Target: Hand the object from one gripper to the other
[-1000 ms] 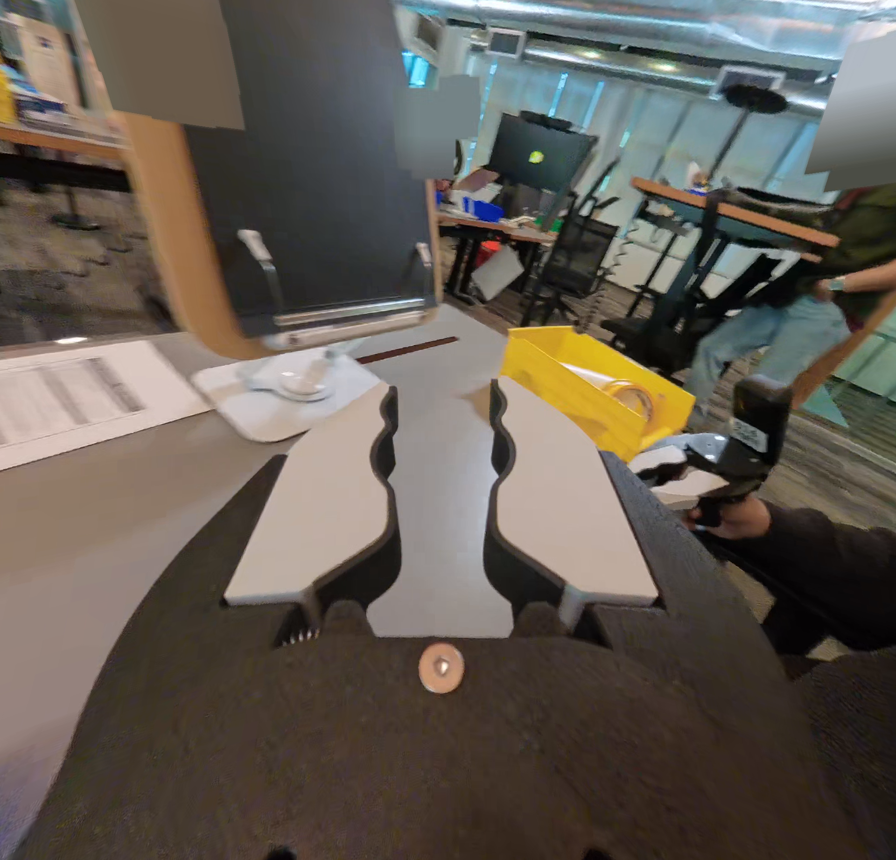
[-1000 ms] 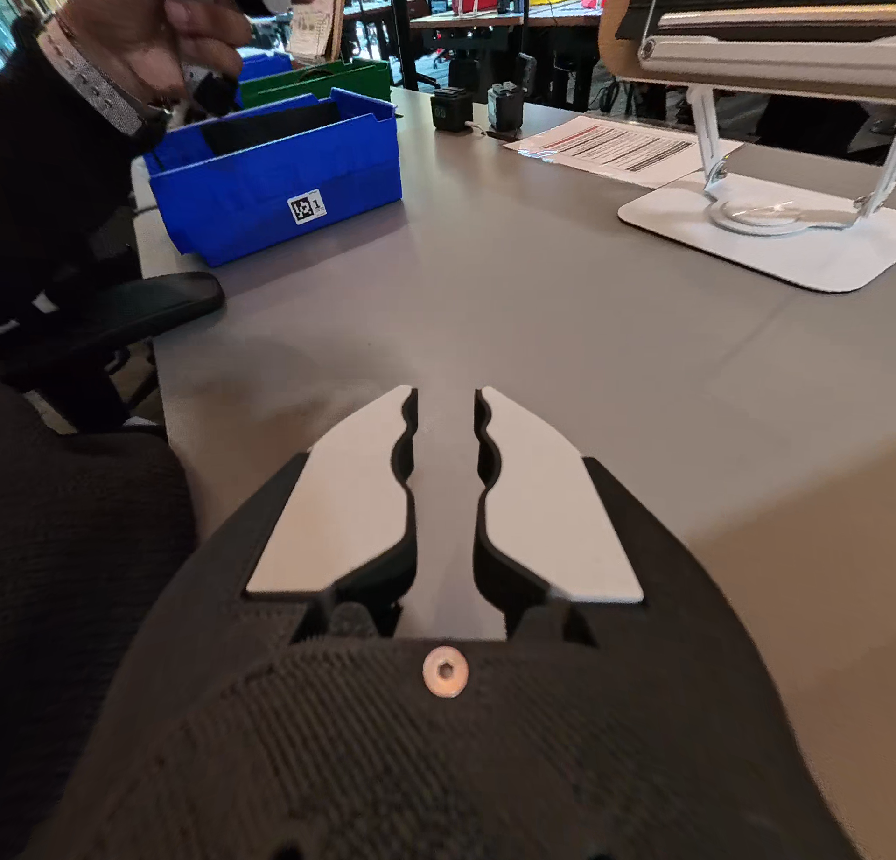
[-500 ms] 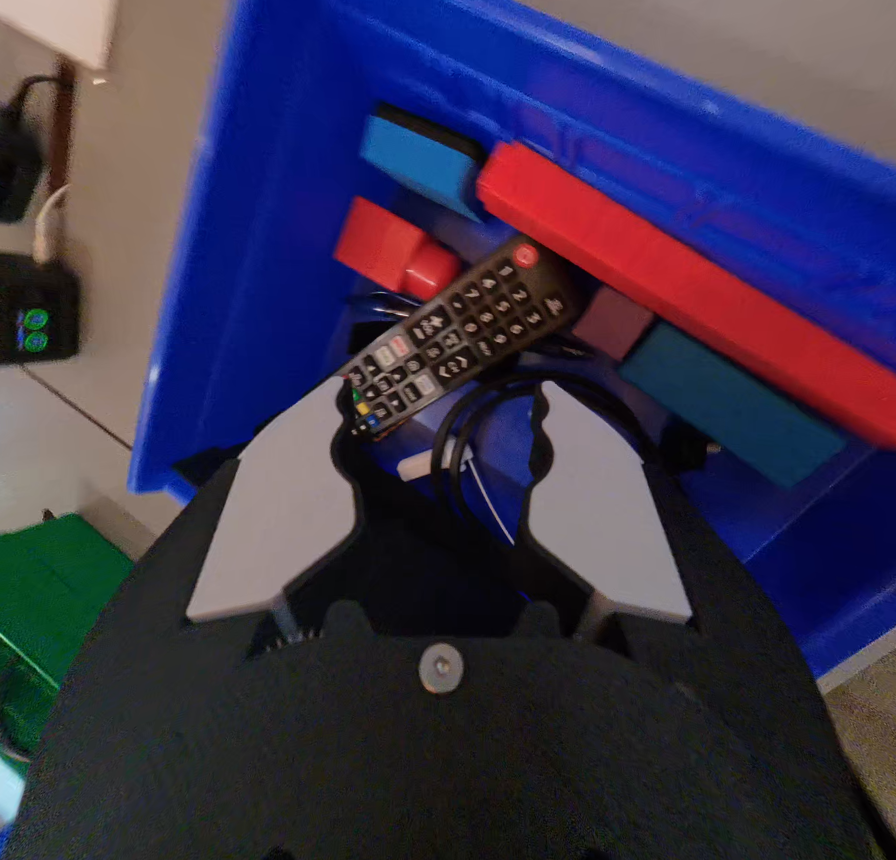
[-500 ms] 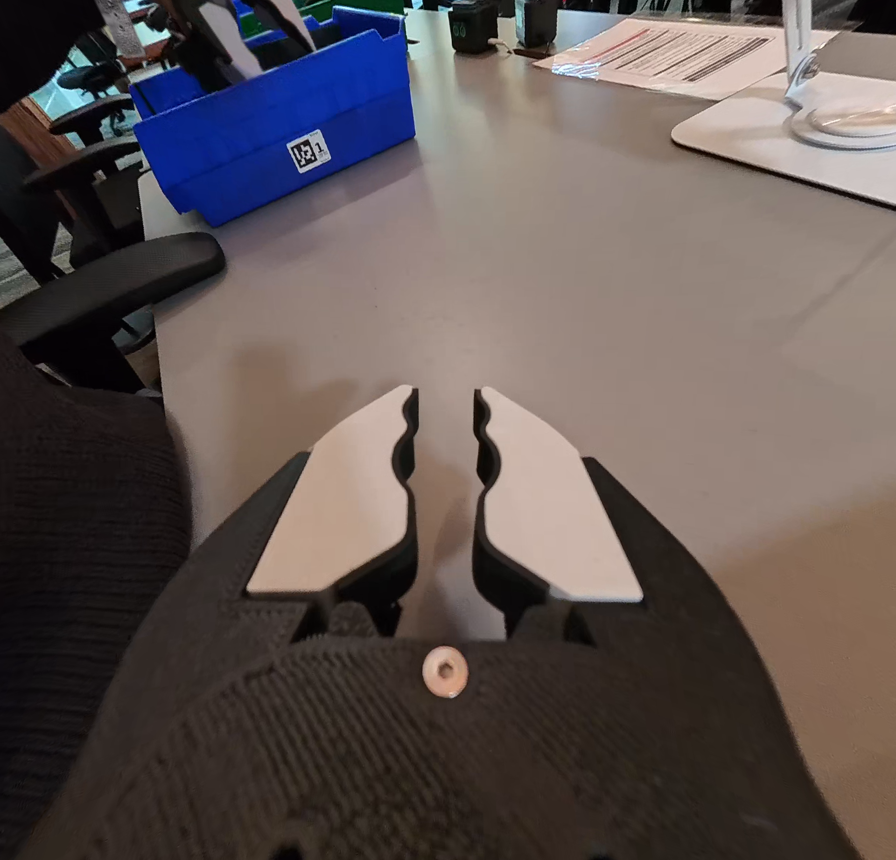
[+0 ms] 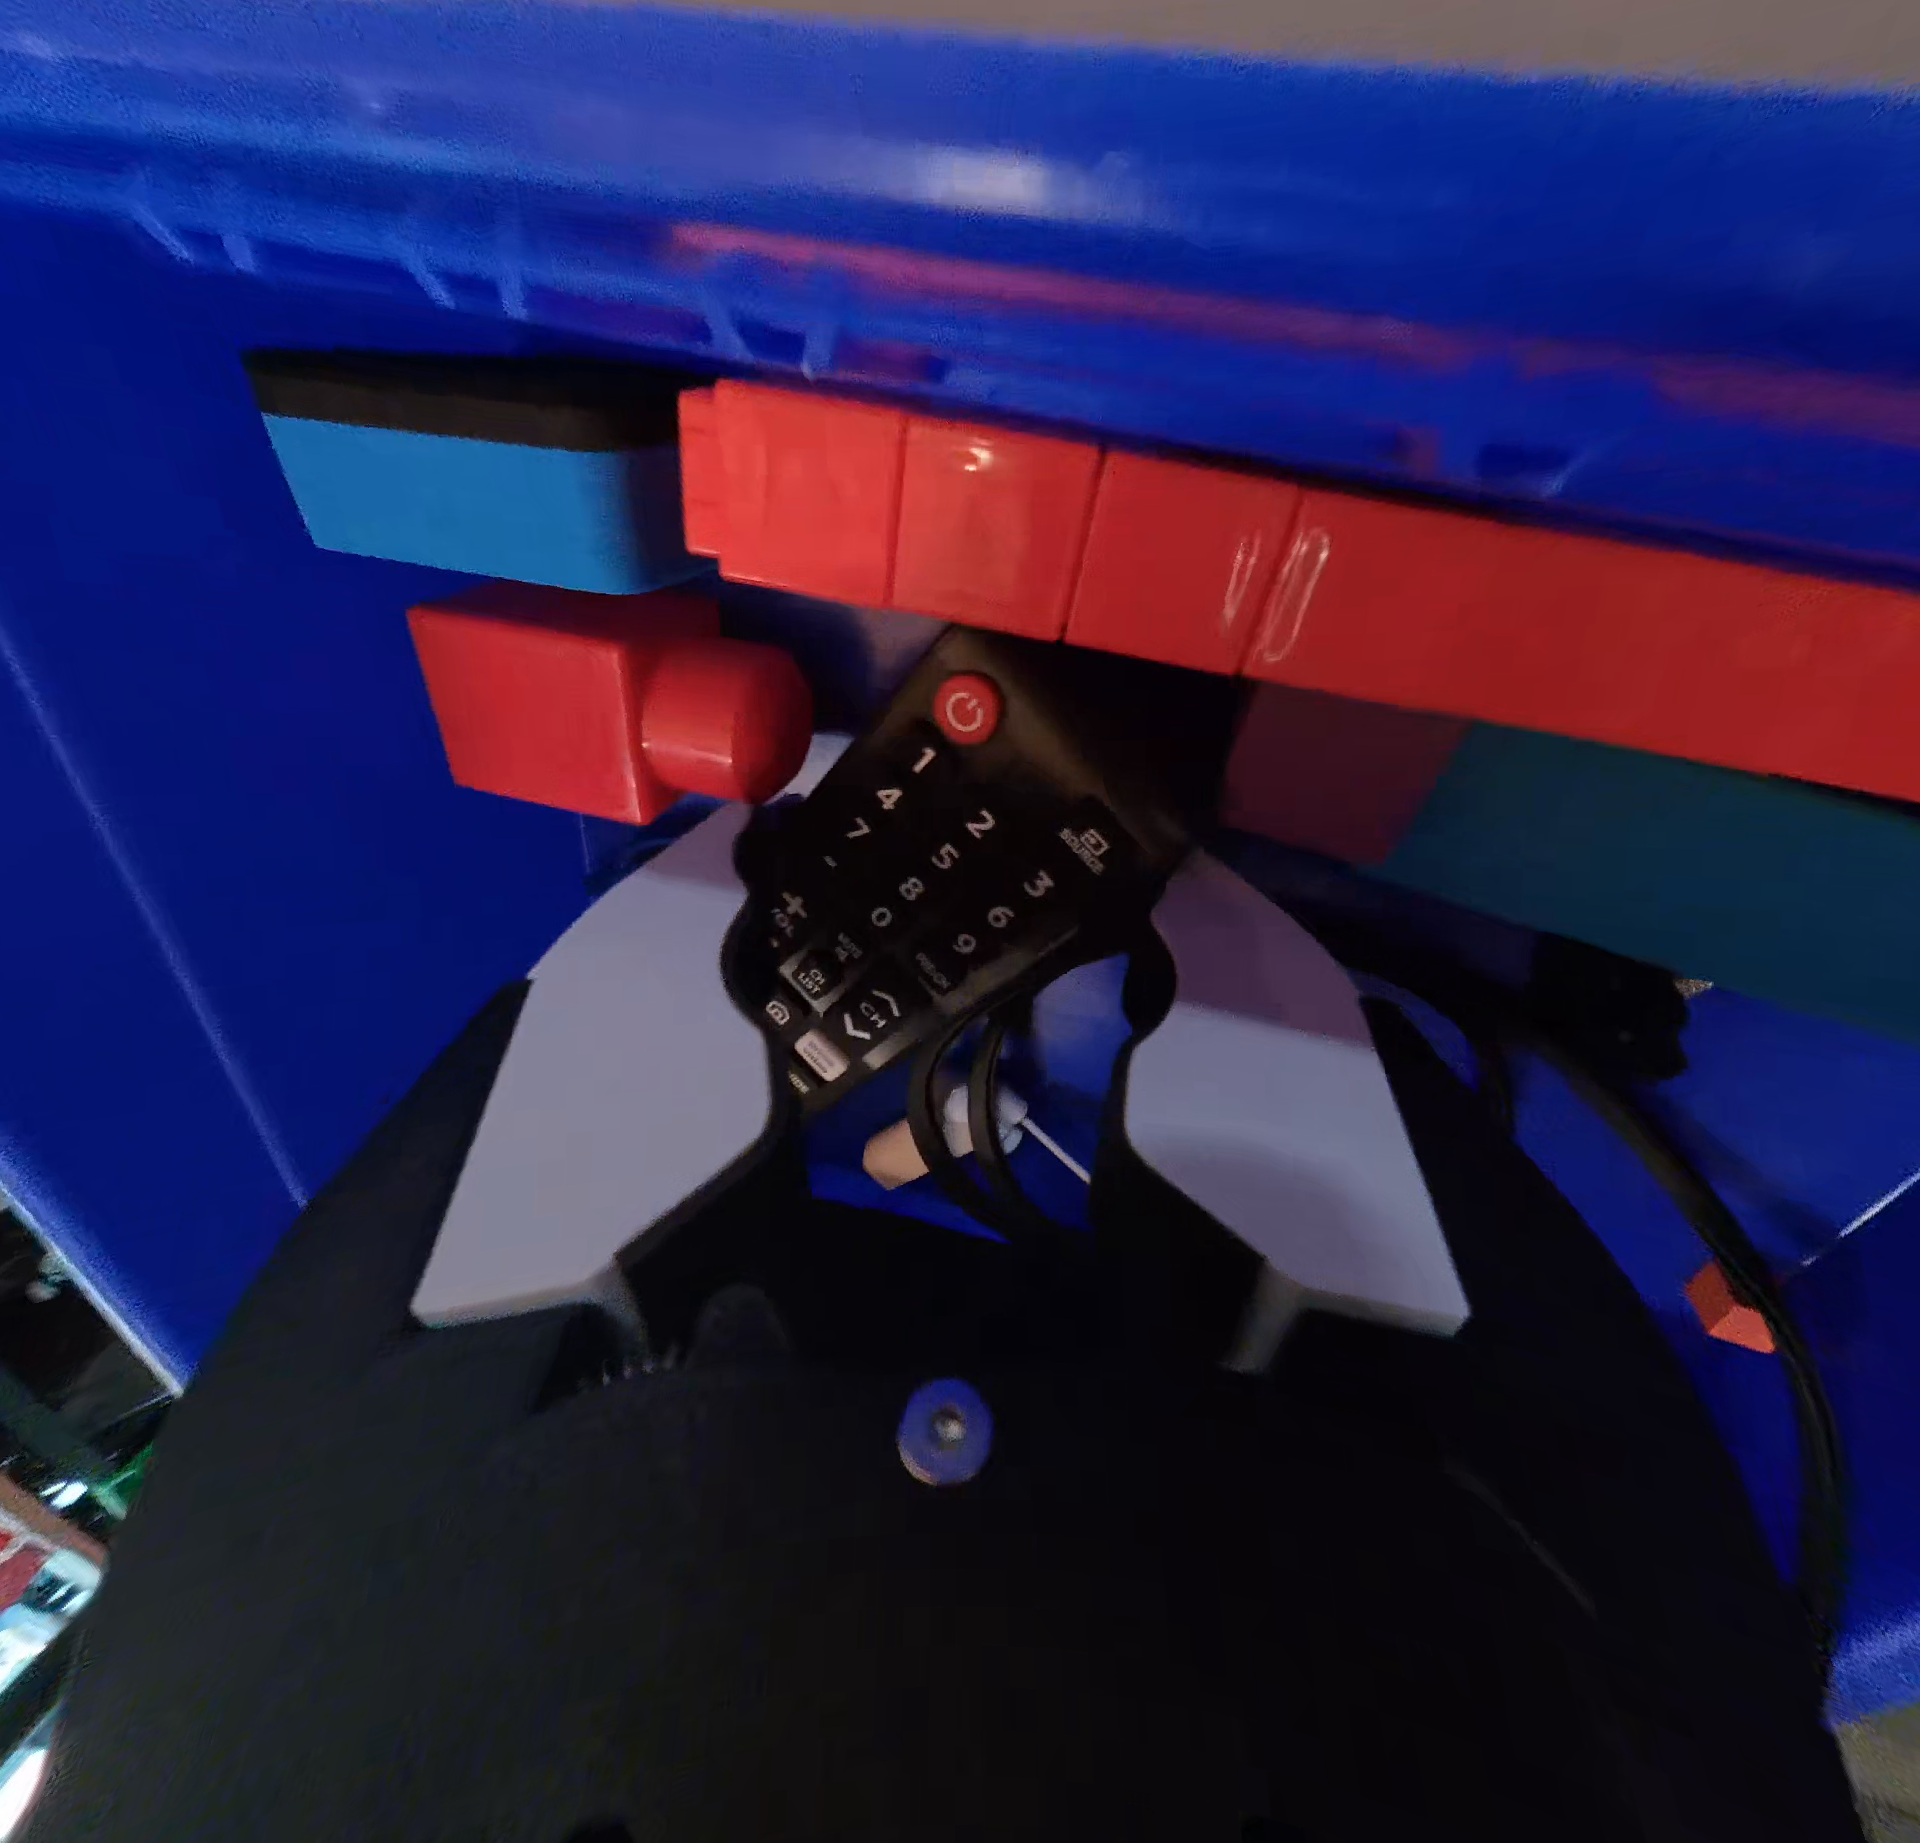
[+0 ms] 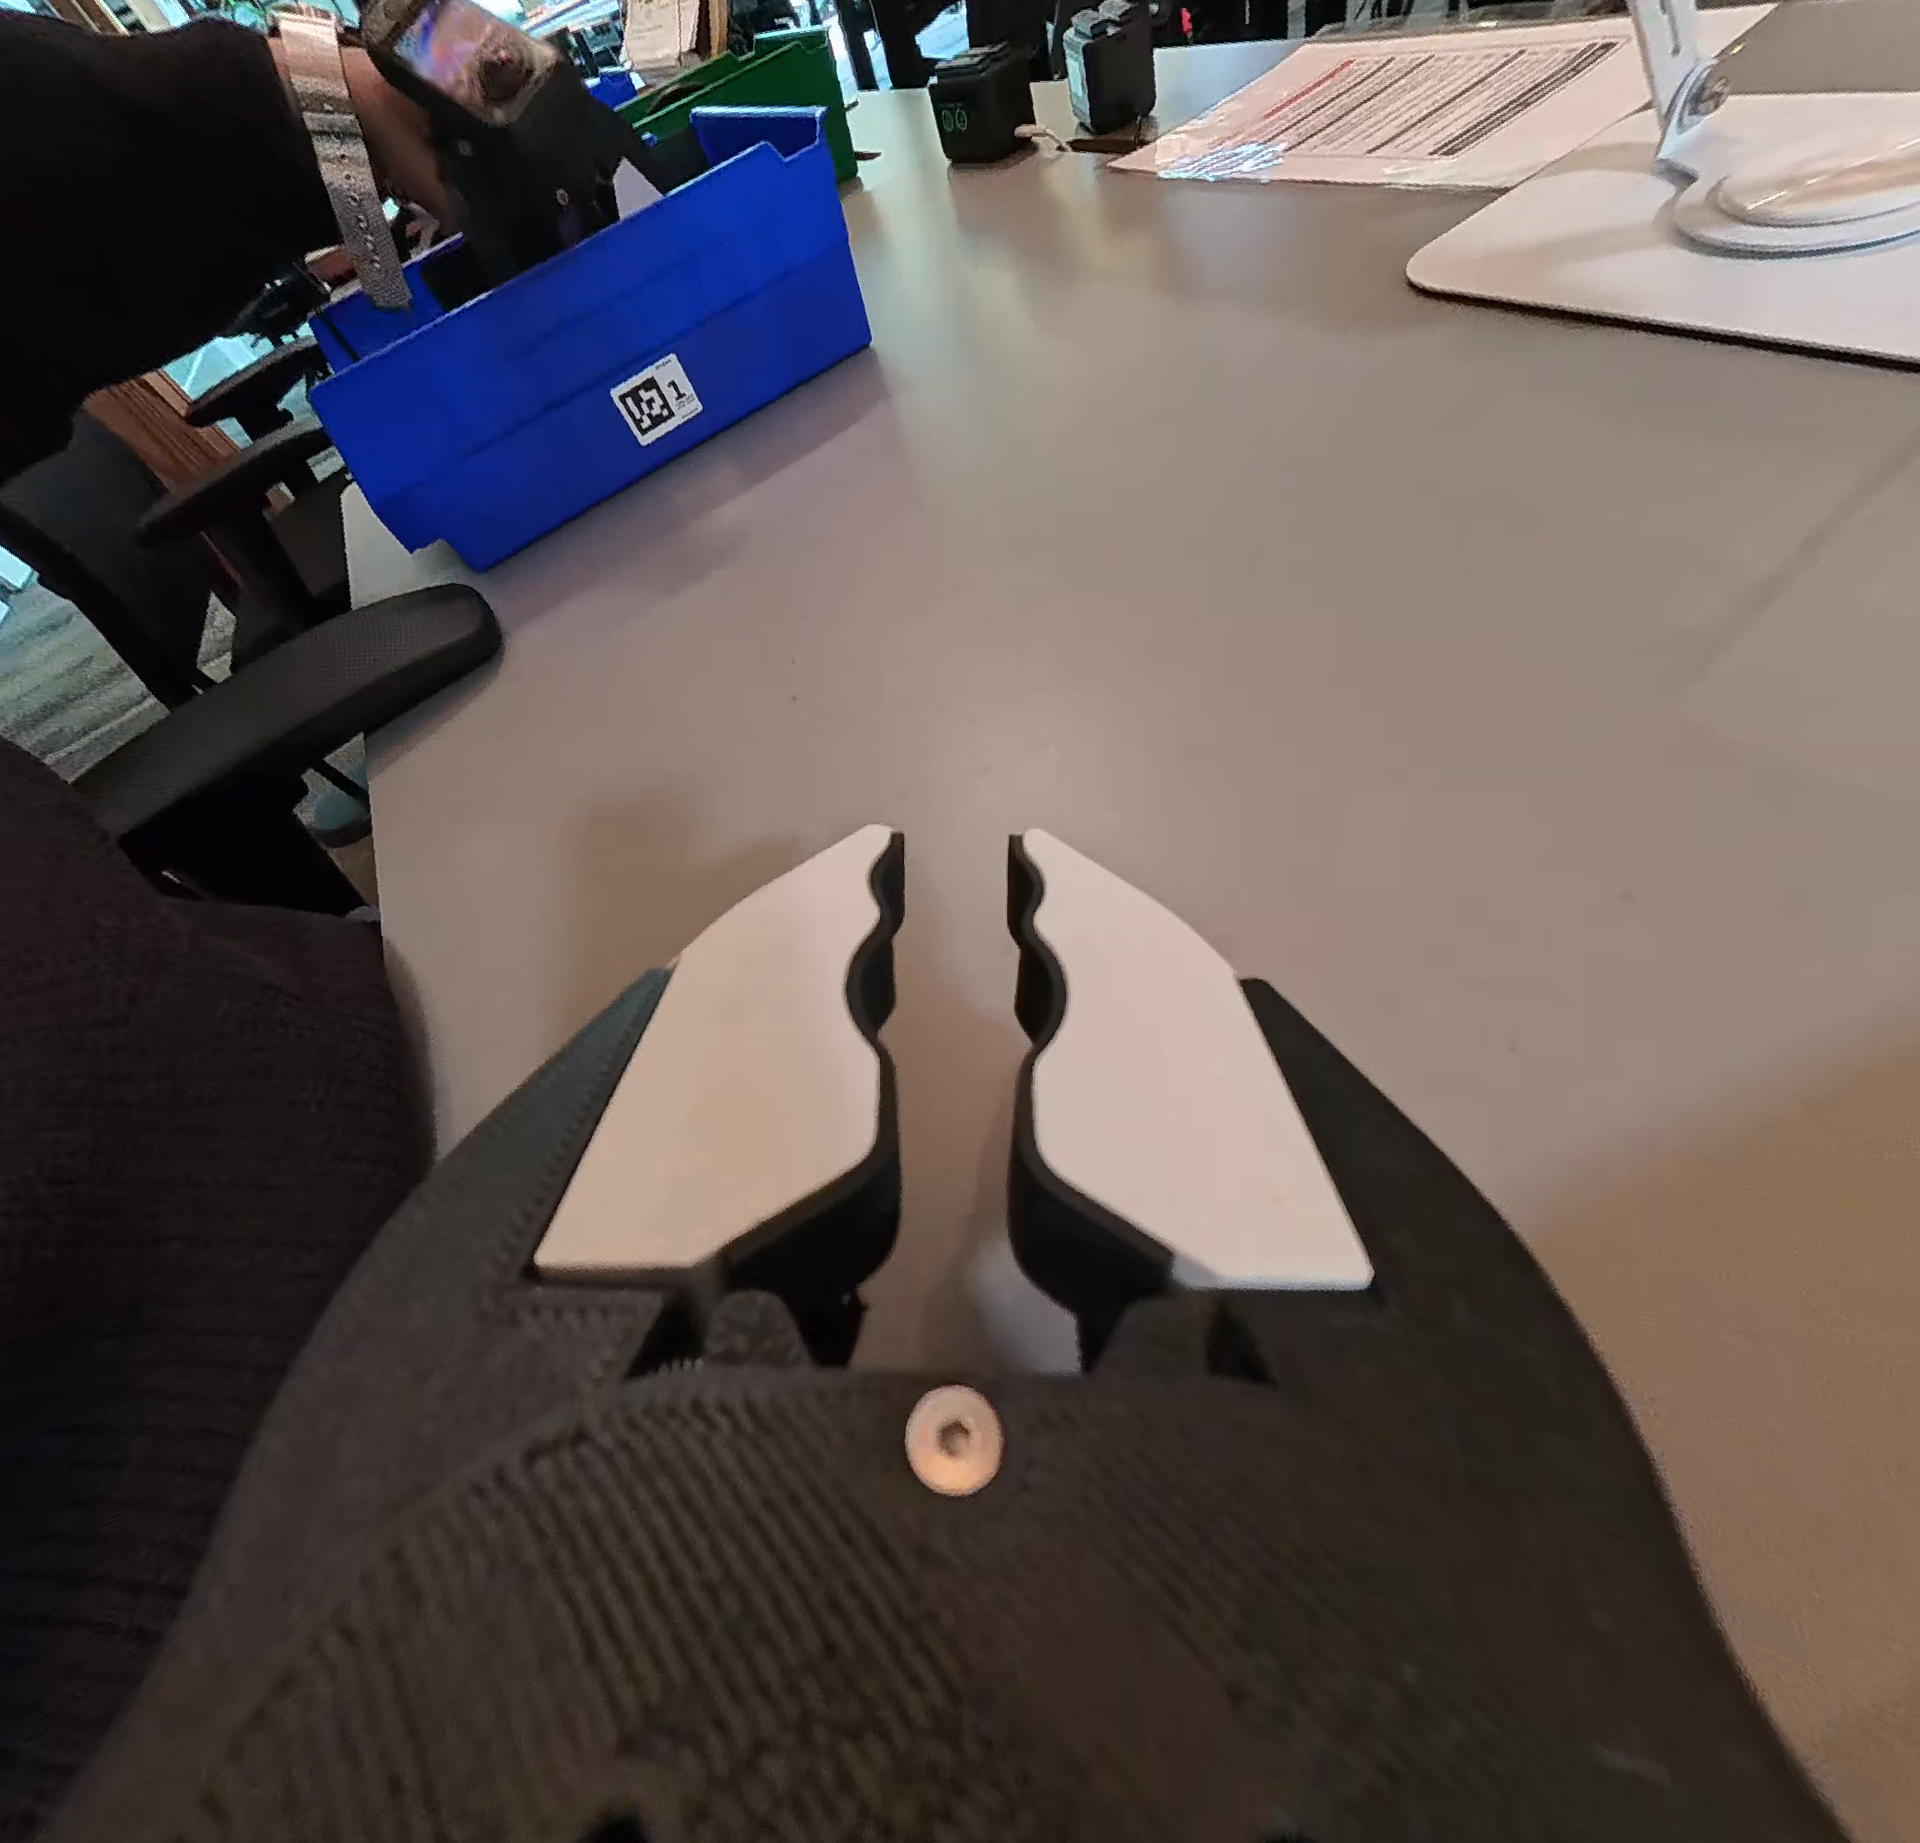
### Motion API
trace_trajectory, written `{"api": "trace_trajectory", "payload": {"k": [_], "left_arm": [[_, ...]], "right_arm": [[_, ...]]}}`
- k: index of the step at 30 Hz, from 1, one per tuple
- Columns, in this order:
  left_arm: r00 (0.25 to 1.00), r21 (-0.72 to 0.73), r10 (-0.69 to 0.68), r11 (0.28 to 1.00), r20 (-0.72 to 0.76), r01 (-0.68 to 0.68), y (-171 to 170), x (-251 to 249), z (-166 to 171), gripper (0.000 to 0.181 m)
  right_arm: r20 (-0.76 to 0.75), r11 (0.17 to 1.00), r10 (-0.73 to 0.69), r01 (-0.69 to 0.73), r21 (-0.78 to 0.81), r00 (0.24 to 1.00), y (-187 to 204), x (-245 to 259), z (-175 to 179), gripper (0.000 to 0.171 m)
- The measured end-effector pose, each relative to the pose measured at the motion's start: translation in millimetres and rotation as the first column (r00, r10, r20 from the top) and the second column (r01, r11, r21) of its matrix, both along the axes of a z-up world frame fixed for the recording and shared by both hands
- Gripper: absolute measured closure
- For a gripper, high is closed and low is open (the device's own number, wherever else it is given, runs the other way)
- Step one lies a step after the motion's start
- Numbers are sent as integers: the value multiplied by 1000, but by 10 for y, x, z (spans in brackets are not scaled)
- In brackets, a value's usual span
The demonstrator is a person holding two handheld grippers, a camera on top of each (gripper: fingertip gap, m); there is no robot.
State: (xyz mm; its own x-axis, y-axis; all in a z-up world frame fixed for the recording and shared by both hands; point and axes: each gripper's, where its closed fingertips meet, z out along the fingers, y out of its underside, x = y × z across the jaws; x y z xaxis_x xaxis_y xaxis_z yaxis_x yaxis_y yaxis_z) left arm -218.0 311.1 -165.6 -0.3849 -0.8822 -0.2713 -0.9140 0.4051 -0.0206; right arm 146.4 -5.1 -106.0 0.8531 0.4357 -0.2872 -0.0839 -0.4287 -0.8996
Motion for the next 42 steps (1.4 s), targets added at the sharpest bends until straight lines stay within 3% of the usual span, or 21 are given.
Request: {"api": "trace_trajectory", "payload": {"k": [4,7,10,11,15,21,26,29,35,39,42], "left_arm": [[999,110,-52,993,-5,53,47,24,140,121],[988,148,-11,989,155,-13,109,123,552,132],[930,132,60,984,363,-116,179,137,1065,140],[900,138,77,979,429,-149,218,117,1226,154],[727,57,160,963,668,-264,241,51,1679,159],[567,-5,214,938,795,-346,235,-85,1882,160],[341,-139,224,957,913,-256,-52,148,2364,161],[255,-192,225,970,940,-150,-360,485,2640,162],[243,-303,274,949,930,89,-1079,1500,2664,162],[312,-487,391,803,866,343,-1694,2180,2373,162],[385,-572,429,688,817,447,-2081,2553,2057,162]], "right_arm": [[-37,1000,-7,7,2,999,9,30,22,153],[-76,1000,-12,12,-1,997,13,51,39,153],[-112,1000,-25,26,9,993,16,81,87,154],[-123,999,-29,31,14,992,16,90,103,154],[-163,999,-37,41,23,986,6,110,149,154],[-181,998,-41,48,34,983,-4,117,191,155],[-139,997,-45,53,52,989,24,103,223,153],[-79,994,-29,37,98,996,107,43,308,146],[32,965,111,-115,237,993,397,-389,597,135],[45,930,202,-206,304,978,510,-622,741,121],[34,926,218,-218,308,975,453,-594,701,116]]}}
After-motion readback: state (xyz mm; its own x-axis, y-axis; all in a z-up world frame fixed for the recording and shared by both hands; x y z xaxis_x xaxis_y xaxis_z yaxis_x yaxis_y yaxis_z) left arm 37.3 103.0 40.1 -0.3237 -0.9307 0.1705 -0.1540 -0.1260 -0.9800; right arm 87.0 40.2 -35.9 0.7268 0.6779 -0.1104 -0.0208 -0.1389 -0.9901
